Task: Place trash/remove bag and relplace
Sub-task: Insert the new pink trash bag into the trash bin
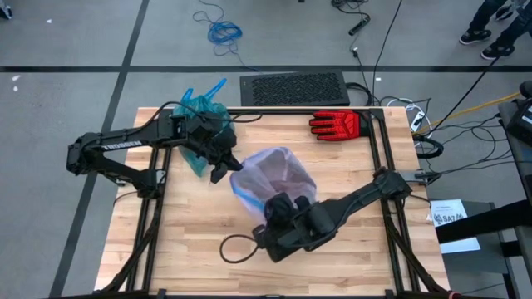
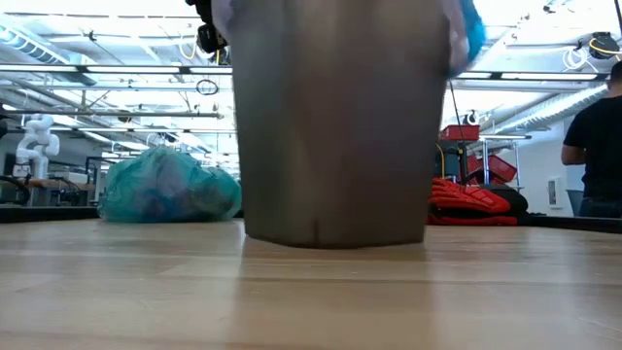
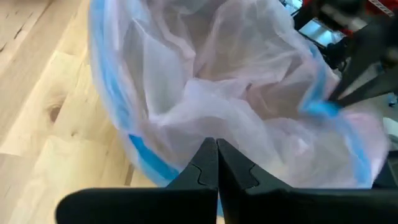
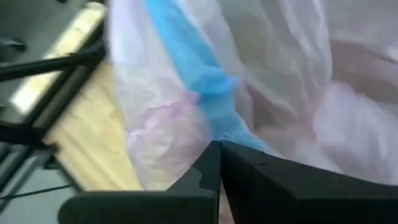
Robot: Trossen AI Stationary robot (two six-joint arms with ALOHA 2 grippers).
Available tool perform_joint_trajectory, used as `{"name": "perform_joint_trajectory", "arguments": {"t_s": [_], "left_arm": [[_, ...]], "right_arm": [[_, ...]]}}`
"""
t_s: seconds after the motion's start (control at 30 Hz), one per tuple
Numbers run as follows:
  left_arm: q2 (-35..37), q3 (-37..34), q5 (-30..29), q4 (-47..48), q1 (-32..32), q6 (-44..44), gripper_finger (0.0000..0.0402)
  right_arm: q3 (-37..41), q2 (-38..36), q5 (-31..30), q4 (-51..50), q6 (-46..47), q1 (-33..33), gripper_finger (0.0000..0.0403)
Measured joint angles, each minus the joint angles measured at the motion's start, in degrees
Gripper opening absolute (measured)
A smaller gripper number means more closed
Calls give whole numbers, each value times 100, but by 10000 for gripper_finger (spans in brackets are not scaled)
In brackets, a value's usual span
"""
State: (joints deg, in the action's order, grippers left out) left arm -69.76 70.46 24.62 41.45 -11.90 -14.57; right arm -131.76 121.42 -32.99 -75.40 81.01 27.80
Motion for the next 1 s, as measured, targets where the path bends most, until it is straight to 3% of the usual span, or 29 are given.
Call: {"name": "perform_joint_trajectory", "arguments": {"t_s": [0.17, 0.27, 0.57, 0.77, 0.9, 1.0], "left_arm": [[0, 0, 1, -25, -13, 1, 0], [0, 0, 0, -20, -13, 0, 0], [0, 0, 221, -28, -11, 0, 0], [31, 0, 265, -107, -9, 2, 0], [31, -2, 562, -337, -13, -2, 0], [31, -2, 680, -480, -9, -25, 0]], "right_arm": [[-3, -449, 128, 540, -718, -185, 0], [-4, -653, 510, 691, -941, -369, 10], [-4, -869, 1778, 964, -1700, -729, 140], [-5, -1141, 1817, 1263, -2067, -752, 228], [-7, -1109, 1852, 737, -2056, -860, 249], [-7, -961, 2235, 641, -2062, -970, 247]]}}
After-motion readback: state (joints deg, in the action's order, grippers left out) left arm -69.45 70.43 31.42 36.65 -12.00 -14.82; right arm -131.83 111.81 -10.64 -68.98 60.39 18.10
